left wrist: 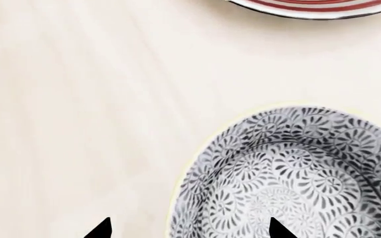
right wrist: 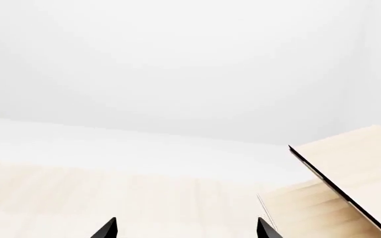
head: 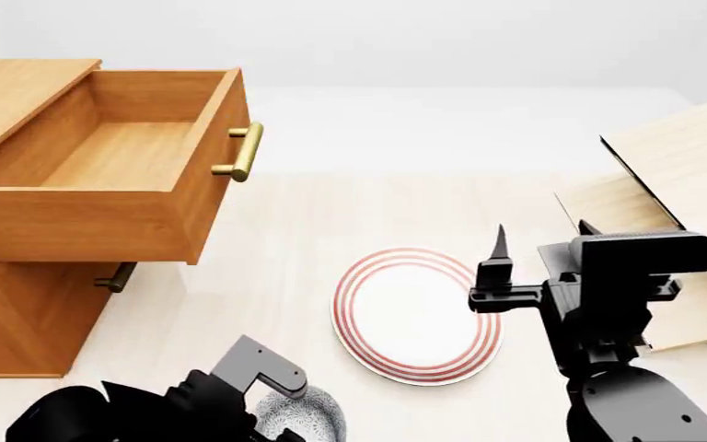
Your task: Open the top drawer of the cabinet and put the bowl in it.
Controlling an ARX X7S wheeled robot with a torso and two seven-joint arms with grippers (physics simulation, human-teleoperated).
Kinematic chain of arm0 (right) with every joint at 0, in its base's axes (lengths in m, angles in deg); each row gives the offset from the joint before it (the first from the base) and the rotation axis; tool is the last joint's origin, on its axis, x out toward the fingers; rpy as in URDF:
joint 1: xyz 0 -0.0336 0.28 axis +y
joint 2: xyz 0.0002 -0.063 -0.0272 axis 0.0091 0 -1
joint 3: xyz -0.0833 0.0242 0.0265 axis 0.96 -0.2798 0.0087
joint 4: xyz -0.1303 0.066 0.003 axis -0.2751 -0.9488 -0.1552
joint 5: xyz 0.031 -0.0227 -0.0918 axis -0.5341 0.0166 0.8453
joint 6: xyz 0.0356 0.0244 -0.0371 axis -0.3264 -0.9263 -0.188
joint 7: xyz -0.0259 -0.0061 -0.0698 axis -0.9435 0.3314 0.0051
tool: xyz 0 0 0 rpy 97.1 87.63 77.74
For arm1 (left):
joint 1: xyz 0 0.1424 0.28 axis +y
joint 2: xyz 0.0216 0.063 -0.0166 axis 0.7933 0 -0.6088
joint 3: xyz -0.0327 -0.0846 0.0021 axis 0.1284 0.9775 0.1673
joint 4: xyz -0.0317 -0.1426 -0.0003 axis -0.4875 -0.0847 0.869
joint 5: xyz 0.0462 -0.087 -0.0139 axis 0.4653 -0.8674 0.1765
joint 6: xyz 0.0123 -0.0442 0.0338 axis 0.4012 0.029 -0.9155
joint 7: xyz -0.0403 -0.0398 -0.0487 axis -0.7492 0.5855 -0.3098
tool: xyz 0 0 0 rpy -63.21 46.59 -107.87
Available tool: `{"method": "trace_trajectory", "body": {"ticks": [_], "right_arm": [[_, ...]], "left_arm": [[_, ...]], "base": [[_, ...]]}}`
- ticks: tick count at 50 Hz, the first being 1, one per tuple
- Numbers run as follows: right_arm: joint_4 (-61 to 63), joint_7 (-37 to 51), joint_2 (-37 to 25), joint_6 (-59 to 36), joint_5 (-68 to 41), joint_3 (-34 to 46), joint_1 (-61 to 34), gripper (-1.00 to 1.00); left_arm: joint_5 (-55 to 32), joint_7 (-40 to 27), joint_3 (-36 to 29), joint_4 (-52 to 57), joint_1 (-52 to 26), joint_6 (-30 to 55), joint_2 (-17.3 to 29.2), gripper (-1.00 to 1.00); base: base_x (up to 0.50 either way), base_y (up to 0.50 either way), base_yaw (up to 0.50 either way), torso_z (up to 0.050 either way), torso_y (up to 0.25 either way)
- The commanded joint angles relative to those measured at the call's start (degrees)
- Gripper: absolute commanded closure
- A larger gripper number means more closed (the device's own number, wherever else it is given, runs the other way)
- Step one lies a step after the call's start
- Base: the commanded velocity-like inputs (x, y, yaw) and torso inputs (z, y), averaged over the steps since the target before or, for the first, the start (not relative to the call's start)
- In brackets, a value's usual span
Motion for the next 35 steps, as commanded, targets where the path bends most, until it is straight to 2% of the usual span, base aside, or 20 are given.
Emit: {"method": "trace_trajectory", "body": {"ticks": [1, 7, 8, 35], "right_arm": [[-0.7, -0.1, 0.0, 0.5, 0.0, 0.3, 0.0, -1.0], [-0.7, 0.0, 0.0, 0.5, 0.0, 0.4, 0.0, -1.0], [-0.5, 0.1, 0.0, 0.5, 0.0, 0.4, 0.1, -1.0], [-0.8, 0.2, -0.1, 0.7, -0.5, 0.6, -0.1, -1.0]], "left_arm": [[1.0, 1.2, -1.0, -1.4, 0.3, -1.3, -0.2, -1.0], [1.1, 0.8, -1.1, -1.8, 0.5, -1.6, -0.2, -1.0], [0.9, 0.6, -0.9, -1.4, 0.7, -1.6, -0.1, 1.0], [-0.8, -0.2, 0.2, 0.0, 0.7, -2.5, 0.3, 1.0]], "base": [[0.0, 0.0, 0.0, 0.0, 0.0], [0.0, 0.0, 0.0, 0.0, 0.0], [0.0, 0.0, 0.0, 0.0, 0.0], [0.0, 0.0, 0.0, 0.0, 0.0]]}}
